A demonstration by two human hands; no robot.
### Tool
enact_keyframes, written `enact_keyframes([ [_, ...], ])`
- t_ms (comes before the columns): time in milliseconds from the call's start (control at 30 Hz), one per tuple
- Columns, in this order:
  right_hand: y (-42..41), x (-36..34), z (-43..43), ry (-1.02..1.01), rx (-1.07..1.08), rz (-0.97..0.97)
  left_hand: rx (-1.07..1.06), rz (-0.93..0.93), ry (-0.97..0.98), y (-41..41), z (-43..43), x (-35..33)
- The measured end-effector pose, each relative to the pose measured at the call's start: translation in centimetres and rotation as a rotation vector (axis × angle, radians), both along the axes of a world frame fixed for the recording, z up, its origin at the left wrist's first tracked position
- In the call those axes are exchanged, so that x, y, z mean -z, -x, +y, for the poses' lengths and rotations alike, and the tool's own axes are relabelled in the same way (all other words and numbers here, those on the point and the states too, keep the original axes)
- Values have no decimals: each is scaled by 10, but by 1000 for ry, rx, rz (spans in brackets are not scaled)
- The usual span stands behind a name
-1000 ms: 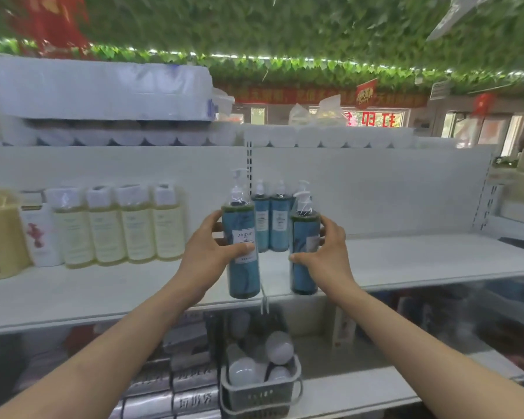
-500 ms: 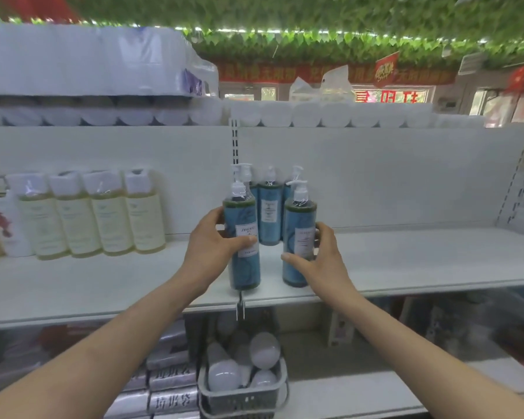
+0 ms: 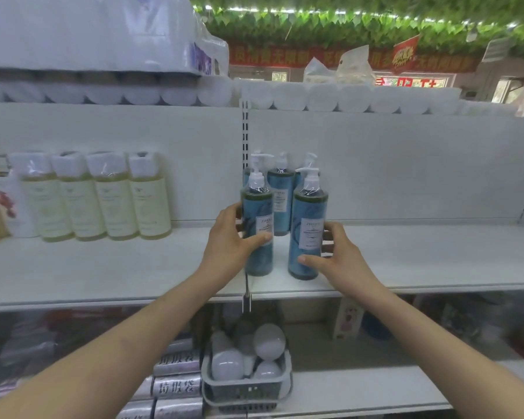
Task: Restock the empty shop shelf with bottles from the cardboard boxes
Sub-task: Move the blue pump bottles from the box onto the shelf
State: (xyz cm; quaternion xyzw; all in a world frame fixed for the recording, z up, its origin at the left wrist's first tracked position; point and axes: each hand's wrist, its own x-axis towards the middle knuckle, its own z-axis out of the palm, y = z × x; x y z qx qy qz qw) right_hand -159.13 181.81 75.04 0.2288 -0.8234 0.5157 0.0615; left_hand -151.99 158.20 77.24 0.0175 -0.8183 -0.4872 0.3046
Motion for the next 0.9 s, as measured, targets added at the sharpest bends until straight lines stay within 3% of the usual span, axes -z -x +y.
enact_keyframes([
  [267, 5, 1, -3, -19, -13, -13, 201, -132, -66, -9, -22, 9],
  [467, 10, 6, -8, -91, -10, -33, -39, -126, 138, -7, -19, 36],
  [900, 39, 11, -44, -13, 31, 5, -60, -123, 124, 35, -22, 32],
])
